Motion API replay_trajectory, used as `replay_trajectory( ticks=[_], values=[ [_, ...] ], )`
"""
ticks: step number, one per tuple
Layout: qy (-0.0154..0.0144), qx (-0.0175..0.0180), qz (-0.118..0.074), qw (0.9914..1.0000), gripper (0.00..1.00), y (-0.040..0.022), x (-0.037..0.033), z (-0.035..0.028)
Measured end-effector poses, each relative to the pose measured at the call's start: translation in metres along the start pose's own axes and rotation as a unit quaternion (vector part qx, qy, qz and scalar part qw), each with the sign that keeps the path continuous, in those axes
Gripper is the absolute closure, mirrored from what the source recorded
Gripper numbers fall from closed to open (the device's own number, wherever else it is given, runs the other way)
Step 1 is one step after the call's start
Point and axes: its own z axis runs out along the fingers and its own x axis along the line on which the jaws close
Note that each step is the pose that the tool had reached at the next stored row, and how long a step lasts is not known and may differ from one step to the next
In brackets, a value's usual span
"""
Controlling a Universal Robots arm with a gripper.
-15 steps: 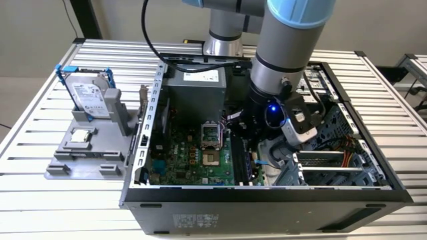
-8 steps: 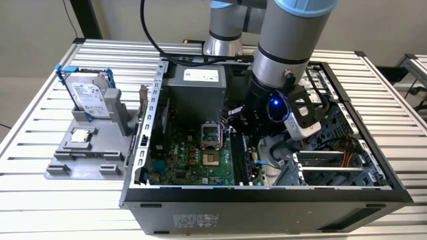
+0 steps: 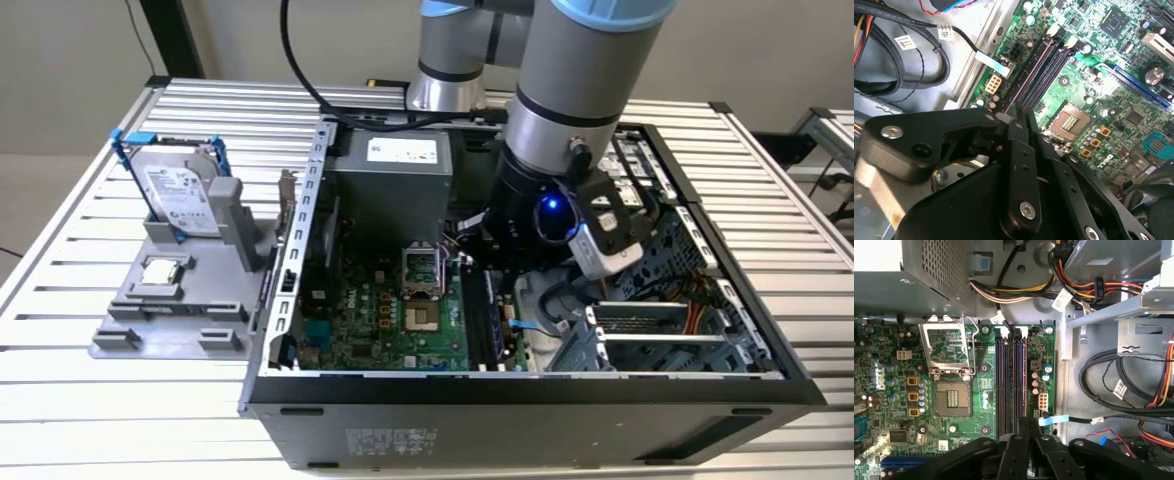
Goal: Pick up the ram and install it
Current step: 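Insert the ram into the slot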
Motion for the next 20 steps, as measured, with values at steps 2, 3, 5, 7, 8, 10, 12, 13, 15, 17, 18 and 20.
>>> replay_trajectory(
  ticks=[2, 3, 5, 7, 8, 10, 12, 13, 15, 17, 18, 20],
  values=[
    [0.0, 0.0, 0.0, 1.0, 1.0, 0.0, 0.0, -0.0003],
    [0.0, 0.0, 0.0, 1.0, 1.0, 0.0, 0.0, -0.0005],
    [0.0, 0.0, 0.0, 1.0, 1.0, -0.0001, 0.0, -0.0023],
    [0.0, 0.0, 0.0, 1.0, 1.0, -0.0001, 0.0, -0.0026],
    [0.0, 0.0, 0.0, 1.0, 1.0, -0.0001, 0.0, -0.0028],
    [0.0, 0.0001, 0.0, 1.0, 1.0, -0.0001, 0.0, -0.0035],
    [0.0, 0.0, 0.0, 1.0, 1.0, -0.0002, 0.0, -0.004],
    [0.0, 0.0, 0.0, 1.0, 1.0, -0.0002, 0.0, -0.0041],
    [0.0, 0.0001, 0.0, 1.0, 1.0, -0.0002, 0.0, -0.0045],
    [0.0, 0.0, 0.0, 1.0, 1.0, -0.0002, 0.0, -0.0048],
    [0.0, 0.0, 0.0, 1.0, 1.0, -0.0002, 0.0, -0.0049],
    [0.0, 0.0, 0.0, 1.0, 1.0, -0.0002, 0.0, -0.0053]
  ],
)
